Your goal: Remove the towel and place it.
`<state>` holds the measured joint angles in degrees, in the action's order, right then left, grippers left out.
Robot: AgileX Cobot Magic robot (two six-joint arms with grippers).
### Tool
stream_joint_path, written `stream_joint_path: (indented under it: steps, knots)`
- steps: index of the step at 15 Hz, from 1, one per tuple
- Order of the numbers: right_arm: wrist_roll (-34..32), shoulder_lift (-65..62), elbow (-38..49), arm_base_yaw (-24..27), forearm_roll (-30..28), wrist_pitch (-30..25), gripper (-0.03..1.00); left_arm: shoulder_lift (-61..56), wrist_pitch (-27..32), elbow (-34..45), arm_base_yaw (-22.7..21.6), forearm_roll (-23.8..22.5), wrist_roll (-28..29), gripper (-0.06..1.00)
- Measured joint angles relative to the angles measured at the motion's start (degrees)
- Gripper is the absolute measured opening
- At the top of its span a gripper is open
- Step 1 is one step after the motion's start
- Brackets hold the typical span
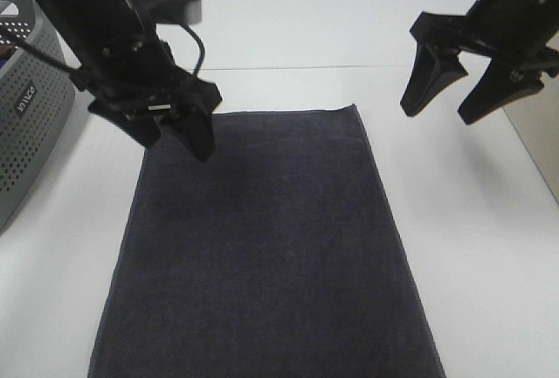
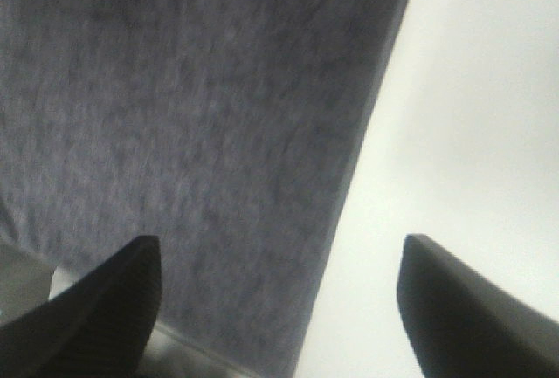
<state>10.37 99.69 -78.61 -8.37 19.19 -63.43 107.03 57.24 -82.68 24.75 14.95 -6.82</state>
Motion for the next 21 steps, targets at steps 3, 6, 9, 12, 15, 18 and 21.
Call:
stream_joint_path:
  steps: [3,6,9,12,15,18,21]
  knots:
    - [-0.23,9.57,-15.93,0.69,-1.72,-1.83,0.73,5.39,0.52,-9.05,-7.10,0.00,0.23,0.70]
    - [-0.06,18.79,-27.79,0.69,-2.18,-4.07,0.73,11.34,1.32,-15.36,-11.34,0.00,0.23,0.70]
    - [0.52,29.74,-39.19,0.69,-2.75,-5.90,0.73,18.28,1.26,-22.35,-14.95,0.00,0.23,0.70]
    - [1.78,39.53,-47.38,0.69,-2.75,-6.02,0.73,25.44,1.20,-27.96,-17.02,0.29,-0.17,0.70]
    - [1.95,46.35,-52.83,0.69,-2.12,-6.02,0.73,31.40,1.20,-33.06,-17.48,1.03,-0.17,0.70]
    - [2.12,50.99,-56.21,0.97,-0.34,-6.02,0.73,35.01,1.15,-36.67,-17.48,1.32,-0.29,0.71]
    - [3.50,53.29,-56.78,3.09,5.44,-6.13,0.73,37.24,0.52,-37.24,-17.48,1.72,-0.40,0.71]
